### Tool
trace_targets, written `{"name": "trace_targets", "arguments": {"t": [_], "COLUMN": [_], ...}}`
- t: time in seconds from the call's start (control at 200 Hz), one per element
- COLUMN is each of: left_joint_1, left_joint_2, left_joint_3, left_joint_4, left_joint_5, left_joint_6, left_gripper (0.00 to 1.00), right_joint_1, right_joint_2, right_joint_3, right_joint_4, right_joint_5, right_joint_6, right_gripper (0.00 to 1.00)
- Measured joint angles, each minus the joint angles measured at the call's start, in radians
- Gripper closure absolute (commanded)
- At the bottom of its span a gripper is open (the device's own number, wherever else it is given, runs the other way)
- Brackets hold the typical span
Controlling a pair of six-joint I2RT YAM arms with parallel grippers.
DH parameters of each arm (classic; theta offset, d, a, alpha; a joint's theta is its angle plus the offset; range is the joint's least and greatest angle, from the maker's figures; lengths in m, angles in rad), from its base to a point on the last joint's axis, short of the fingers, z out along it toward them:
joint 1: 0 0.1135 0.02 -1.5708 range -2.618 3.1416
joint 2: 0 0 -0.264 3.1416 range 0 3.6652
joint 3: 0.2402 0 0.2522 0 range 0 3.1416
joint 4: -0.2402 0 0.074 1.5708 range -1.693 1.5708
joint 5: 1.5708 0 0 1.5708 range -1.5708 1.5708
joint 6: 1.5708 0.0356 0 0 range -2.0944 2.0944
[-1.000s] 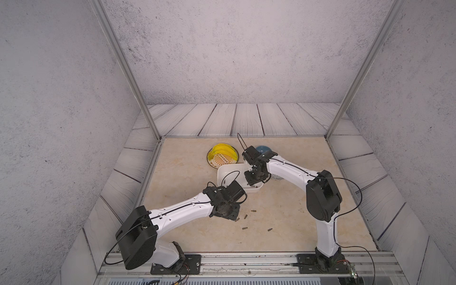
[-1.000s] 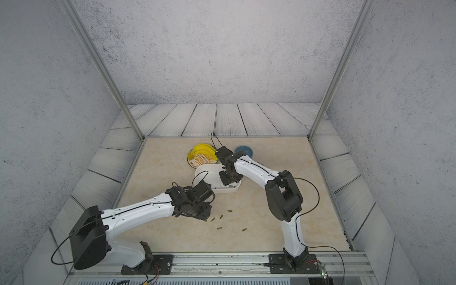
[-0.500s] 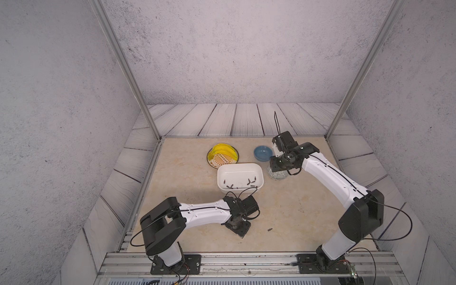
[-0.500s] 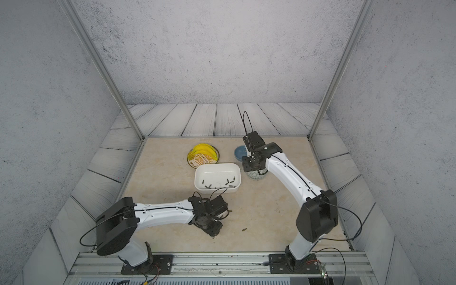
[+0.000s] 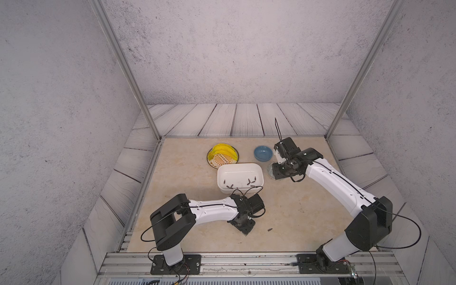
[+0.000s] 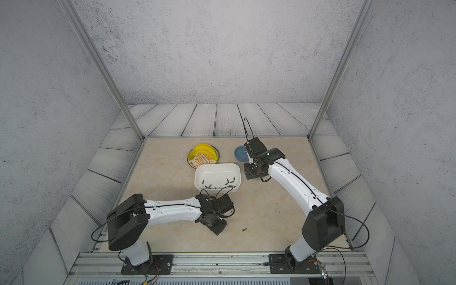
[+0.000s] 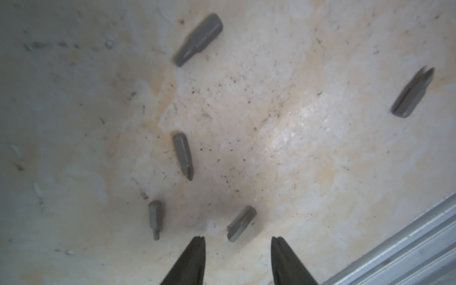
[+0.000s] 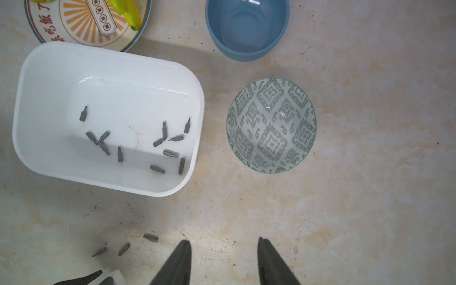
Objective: Put the bit on the desktop into the storage box
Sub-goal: Pick up the screwdriver bit from the center of the board.
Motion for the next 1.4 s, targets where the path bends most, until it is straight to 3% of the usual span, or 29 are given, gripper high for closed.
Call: {"name": "trace_targets", "arguments": {"t": [0.586, 0.926, 1.397], "left_joint_1": [-0.002, -0.013, -0.028], "left_joint_2": [0.051, 0.089, 0.115], "left_joint_3": [0.040, 0.069, 0.100], "left_joint_4": [-0.053, -0.075, -0.102], "left_joint_5": [-0.027, -0.039, -0.054], "left_joint_6": [0.030, 0.035, 0.032], "left_gripper": [0.56, 0.69, 0.77], "right_joint_1": [-0.006, -0.011, -0.011], "right_joint_2": [-0.047, -0.076, -0.144], "right_joint_3": [-0.020, -0.047, -0.133], "right_joint_4": [-0.005, -0.001, 0.010], "right_joint_5": [0.005, 0.004, 0.003], "right_joint_6": [0.000, 0.000, 0.026], "right_gripper": [0.52, 0.52, 0.52]}}
